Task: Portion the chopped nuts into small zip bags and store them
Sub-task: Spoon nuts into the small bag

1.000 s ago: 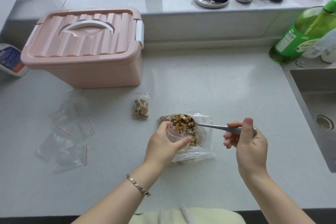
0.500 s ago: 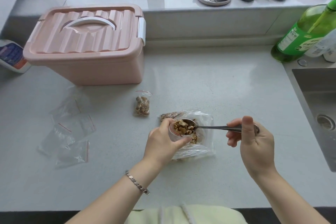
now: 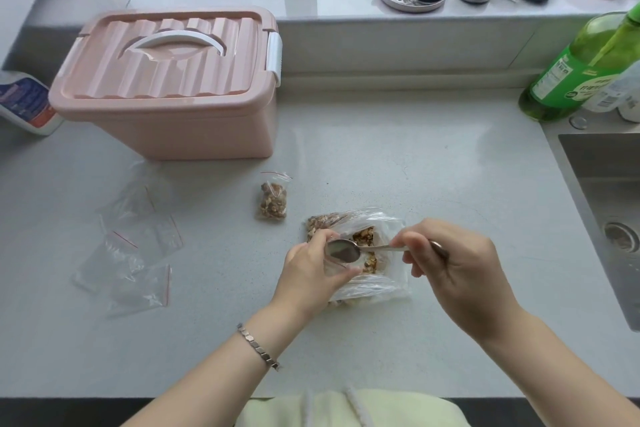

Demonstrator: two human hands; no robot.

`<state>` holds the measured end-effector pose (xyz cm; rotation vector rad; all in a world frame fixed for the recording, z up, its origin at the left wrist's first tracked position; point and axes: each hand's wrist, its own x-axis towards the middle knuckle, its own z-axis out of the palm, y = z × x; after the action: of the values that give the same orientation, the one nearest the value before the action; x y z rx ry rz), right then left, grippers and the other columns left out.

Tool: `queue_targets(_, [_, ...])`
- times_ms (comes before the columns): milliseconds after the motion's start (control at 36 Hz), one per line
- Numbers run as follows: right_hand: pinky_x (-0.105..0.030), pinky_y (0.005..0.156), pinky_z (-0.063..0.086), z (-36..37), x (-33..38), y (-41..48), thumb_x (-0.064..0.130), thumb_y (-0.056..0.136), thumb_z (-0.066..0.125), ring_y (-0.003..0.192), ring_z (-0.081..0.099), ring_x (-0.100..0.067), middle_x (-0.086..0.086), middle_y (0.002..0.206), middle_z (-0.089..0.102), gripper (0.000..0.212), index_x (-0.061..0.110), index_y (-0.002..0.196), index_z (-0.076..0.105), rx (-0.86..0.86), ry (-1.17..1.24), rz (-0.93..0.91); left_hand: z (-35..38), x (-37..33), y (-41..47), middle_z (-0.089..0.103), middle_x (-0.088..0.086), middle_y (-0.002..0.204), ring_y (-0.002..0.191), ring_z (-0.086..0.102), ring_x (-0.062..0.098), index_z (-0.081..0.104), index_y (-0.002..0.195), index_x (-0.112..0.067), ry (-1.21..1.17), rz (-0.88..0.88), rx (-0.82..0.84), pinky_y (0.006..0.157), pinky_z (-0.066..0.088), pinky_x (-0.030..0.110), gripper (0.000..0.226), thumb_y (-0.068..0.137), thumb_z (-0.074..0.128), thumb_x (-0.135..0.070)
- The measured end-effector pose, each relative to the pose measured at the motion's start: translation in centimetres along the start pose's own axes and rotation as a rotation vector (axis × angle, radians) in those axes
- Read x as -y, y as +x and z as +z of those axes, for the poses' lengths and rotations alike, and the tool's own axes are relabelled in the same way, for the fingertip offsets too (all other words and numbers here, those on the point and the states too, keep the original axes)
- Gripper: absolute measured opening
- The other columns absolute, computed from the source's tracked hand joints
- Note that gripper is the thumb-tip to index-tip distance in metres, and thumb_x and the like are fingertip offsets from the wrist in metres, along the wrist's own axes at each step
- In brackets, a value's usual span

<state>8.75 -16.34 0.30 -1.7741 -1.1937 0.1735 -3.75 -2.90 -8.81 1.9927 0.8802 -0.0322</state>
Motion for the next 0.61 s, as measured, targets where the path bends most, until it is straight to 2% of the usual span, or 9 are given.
queue_targets(111, [-0.026, 0.043, 0.043, -0.2, 0.1, -0.4, 0.041, 0.098, 0.035, 0.050, 0.047, -0.007, 0.010, 0.063, 0.050, 0.056, 0.003, 0.074, 0.068, -0.023, -0.083, -0.091, 0.0, 0.0, -0.3, 0.060, -0.011, 0.111, 0.116, 0.047, 0.020, 0.042, 0.119, -0.030, -0.011, -0.009, 0.011, 0.101, 0.039, 0.040, 0.057, 0.073, 0.067, -0.051])
queue_targets(194, [-0.023, 0.044, 0.042, -0.3, -0.2, -0.9, 0.040, 0.098, 0.035, 0.051, 0.047, -0.005, 0.011, 0.063, 0.050, 0.057, 0.001, 0.072, 0.067, -0.063, -0.089, -0.101, -0.2, -0.7, -0.6, 0.055, -0.010, 0.118, 0.118, 0.038, 0.012, 0.027, 0.136, -0.027, 0.005, 0.001, 0.013, 0.108, 0.028, 0.032, 0.073, 0.078, 0.067, -0.044])
queue_targets(250, [-0.023, 0.043, 0.042, -0.6, -0.6, -1.2, 0.040, 0.098, 0.035, 0.050, 0.050, -0.007, 0.006, 0.060, 0.053, 0.057, 0.001, 0.072, 0.067, -0.103, -0.075, -0.049, -0.4, -1.1, -0.9, 0.049, -0.014, 0.108, 0.107, 0.033, 0.005, 0.014, 0.143, -0.023, 0.014, 0.001, 0.034, 0.108, 0.023, 0.030, 0.083, 0.080, 0.066, -0.040])
queue_targets(306, [-0.024, 0.042, 0.043, -0.9, -1.1, -1.5, 0.043, 0.097, 0.035, 0.048, 0.052, -0.009, 0.004, 0.058, 0.054, 0.053, 0.006, 0.074, 0.066, -0.139, -0.059, 0.013, -0.4, -1.3, -1.0, 0.042, -0.019, 0.099, 0.103, 0.033, 0.002, 0.011, 0.144, -0.020, 0.025, -0.002, 0.065, 0.110, 0.022, 0.029, 0.085, 0.081, 0.065, -0.038])
queue_targets(389, [-0.025, 0.042, 0.046, -1.2, -1.6, -1.8, 0.051, 0.094, 0.035, 0.048, 0.056, -0.010, 0.005, 0.056, 0.056, 0.041, 0.024, 0.077, 0.062, -0.185, -0.016, 0.110, -0.4, -1.0, -1.0, 0.046, -0.014, 0.117, 0.119, 0.032, 0.009, 0.018, 0.141, -0.024, 0.035, -0.017, 0.120, 0.109, 0.023, 0.031, 0.078, 0.081, 0.065, -0.042])
queue_targets(444, [-0.025, 0.043, 0.046, -1.4, -2.0, -2.0, 0.057, 0.092, 0.035, 0.047, 0.057, -0.010, 0.005, 0.055, 0.057, 0.036, 0.033, 0.076, 0.058, -0.206, -0.009, 0.164, -0.3, -0.7, -0.9, 0.047, -0.014, 0.119, 0.123, 0.033, 0.013, 0.027, 0.137, -0.026, 0.064, -0.011, 0.155, 0.107, 0.027, 0.030, 0.069, 0.081, 0.064, -0.042])
queue_targets(528, [-0.023, 0.045, 0.046, -1.6, -2.6, -2.5, 0.063, 0.088, 0.035, 0.048, 0.057, -0.013, 0.003, 0.052, 0.057, 0.037, 0.041, 0.069, 0.057, -0.248, -0.020, 0.237, -0.2, -0.6, -0.8, 0.053, -0.016, 0.108, 0.111, 0.047, 0.011, 0.037, 0.132, -0.026, 0.008, -0.001, 0.134, 0.100, 0.038, 0.026, 0.061, 0.081, 0.066, -0.039])
queue_targets(583, [-0.019, 0.047, 0.046, -1.6, -3.0, -2.7, 0.071, 0.083, 0.035, 0.049, 0.058, -0.015, -0.004, 0.059, 0.060, 0.044, 0.038, 0.066, 0.059, -0.277, 0.015, 0.335, -0.5, -0.5, -0.7, 0.054, -0.016, 0.103, 0.101, 0.052, 0.006, 0.038, 0.131, -0.025, -0.051, -0.024, 0.085, 0.085, 0.040, 0.010, 0.059, 0.081, 0.067, -0.034])
queue_targets(611, [-0.017, 0.047, 0.046, -1.6, -3.2, -2.8, 0.074, 0.080, 0.035, 0.049, 0.058, -0.015, -0.002, 0.066, 0.062, 0.047, 0.036, 0.065, 0.058, -0.288, 0.045, 0.388, -0.6, -0.5, -0.8, 0.055, -0.016, 0.102, 0.096, 0.054, 0.005, 0.039, 0.130, -0.025, -0.078, -0.029, 0.065, 0.078, 0.040, 0.007, 0.058, 0.081, 0.068, -0.033])
